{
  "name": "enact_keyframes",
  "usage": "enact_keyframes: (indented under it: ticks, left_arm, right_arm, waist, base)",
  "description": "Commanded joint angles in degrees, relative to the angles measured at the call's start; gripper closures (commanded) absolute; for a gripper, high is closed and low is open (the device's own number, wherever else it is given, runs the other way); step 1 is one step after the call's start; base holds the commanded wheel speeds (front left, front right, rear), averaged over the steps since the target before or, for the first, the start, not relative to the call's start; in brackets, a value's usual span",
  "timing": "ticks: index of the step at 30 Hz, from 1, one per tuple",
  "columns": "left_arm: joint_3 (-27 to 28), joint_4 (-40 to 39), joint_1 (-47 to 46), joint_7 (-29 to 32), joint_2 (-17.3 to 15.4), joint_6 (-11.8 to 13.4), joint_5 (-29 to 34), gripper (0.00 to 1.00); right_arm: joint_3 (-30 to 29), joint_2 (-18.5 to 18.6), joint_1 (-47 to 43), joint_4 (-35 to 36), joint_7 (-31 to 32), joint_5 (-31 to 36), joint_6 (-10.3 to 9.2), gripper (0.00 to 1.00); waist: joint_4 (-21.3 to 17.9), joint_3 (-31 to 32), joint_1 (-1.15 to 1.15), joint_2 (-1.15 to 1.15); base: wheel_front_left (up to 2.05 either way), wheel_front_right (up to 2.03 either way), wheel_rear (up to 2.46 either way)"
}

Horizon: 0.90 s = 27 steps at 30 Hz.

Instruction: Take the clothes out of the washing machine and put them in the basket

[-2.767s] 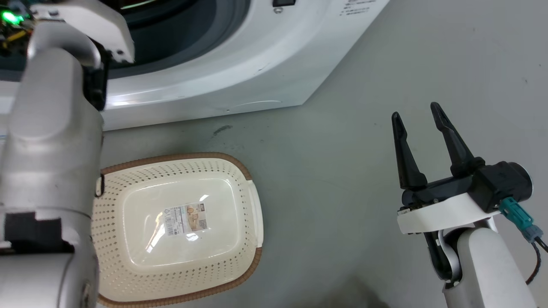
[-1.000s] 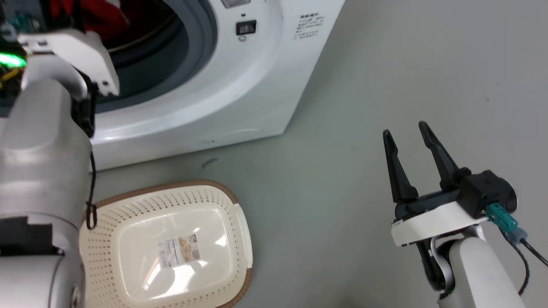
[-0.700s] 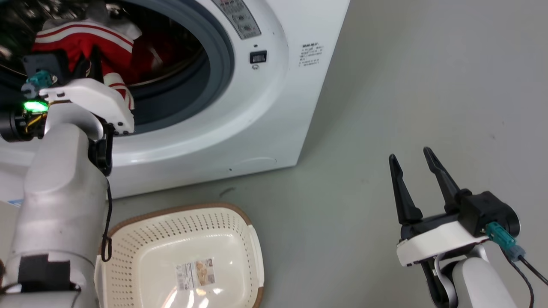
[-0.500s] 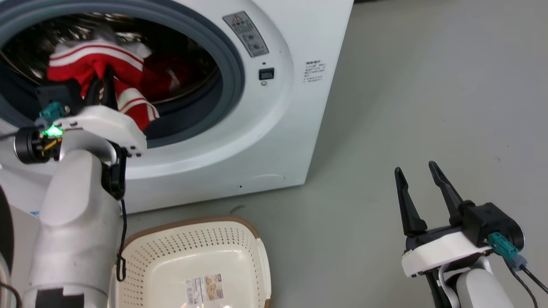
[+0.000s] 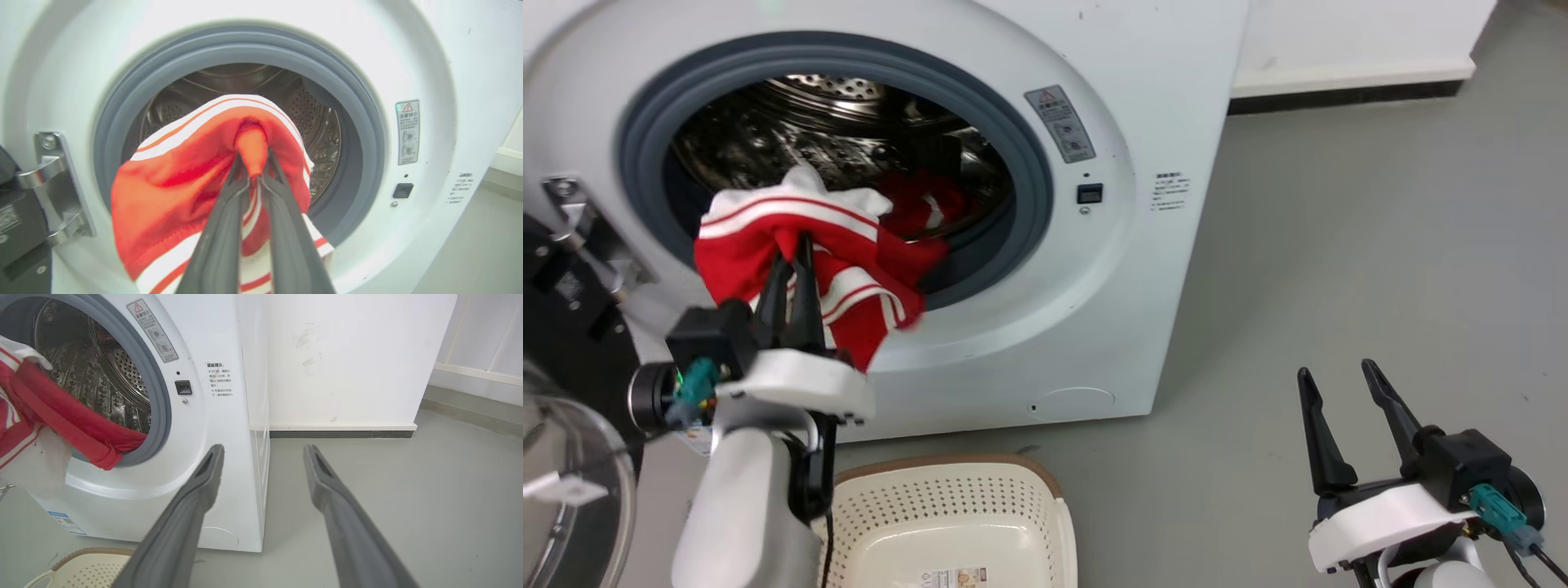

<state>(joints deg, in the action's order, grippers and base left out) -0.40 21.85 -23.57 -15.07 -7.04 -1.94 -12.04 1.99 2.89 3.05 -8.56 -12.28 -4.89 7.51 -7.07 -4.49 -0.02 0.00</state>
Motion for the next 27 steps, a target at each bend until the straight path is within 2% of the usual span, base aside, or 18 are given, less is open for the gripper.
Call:
enact_keyframes:
  ticks: [1, 10, 15, 20, 23, 27]
  left_arm:
    - [-0.2, -1.6, 1.2, -0.1, 0.0, 0.3, 0.4, 1.0]
    - [-2.6, -23.2, 16.6, 5.3, 1.8, 3.4, 0.4, 1.0]
    - [-4.3, -29.0, 24.5, 9.8, 2.7, 5.2, -0.9, 1.0]
    - [-6.2, -26.8, 29.9, 12.7, 3.1, 5.9, -1.8, 1.0]
    - [-7.5, -21.7, 31.2, 13.7, 3.3, 5.9, -3.1, 1.0]
    - [-7.9, -13.6, 29.1, 12.2, 3.6, 5.5, -4.8, 1.0]
  right_arm:
    - [-0.1, 0.0, -0.5, 0.4, 0.1, 0.3, -0.04, 0.0]
    - [-0.4, 0.0, -2.0, 2.4, 1.7, 0.9, -0.03, 0.0]
    - [-0.7, 0.0, -2.1, 3.1, 1.9, 0.9, -0.03, 0.0]
    - [-0.7, 0.0, -1.7, 3.3, 2.3, 1.0, -0.03, 0.0]
    - [-0.5, 0.0, -0.8, 3.6, 2.4, 1.0, -0.04, 0.0]
    - [-0.1, 0.0, 0.7, 4.0, 2.2, 1.1, -0.03, 0.0]
  waist:
    - [0.9, 0.5, 0.02, 0.0]
    - [3.4, 0.7, 0.02, 0.0]
    - [4.2, -0.4, 0.02, 0.0]
    - [4.8, -1.6, 0.02, 0.0]
    - [4.9, -2.9, 0.02, 0.0]
    - [4.8, -5.6, 0.02, 0.0]
  base:
    - [0.0, 0.0, 0.0]
    - [0.0, 0.0, 0.0]
    - [0.0, 0.0, 0.0]
    - [0.0, 0.0, 0.0]
    - [0.0, 0.0, 0.0]
    - [0.0, 0.0, 0.0]
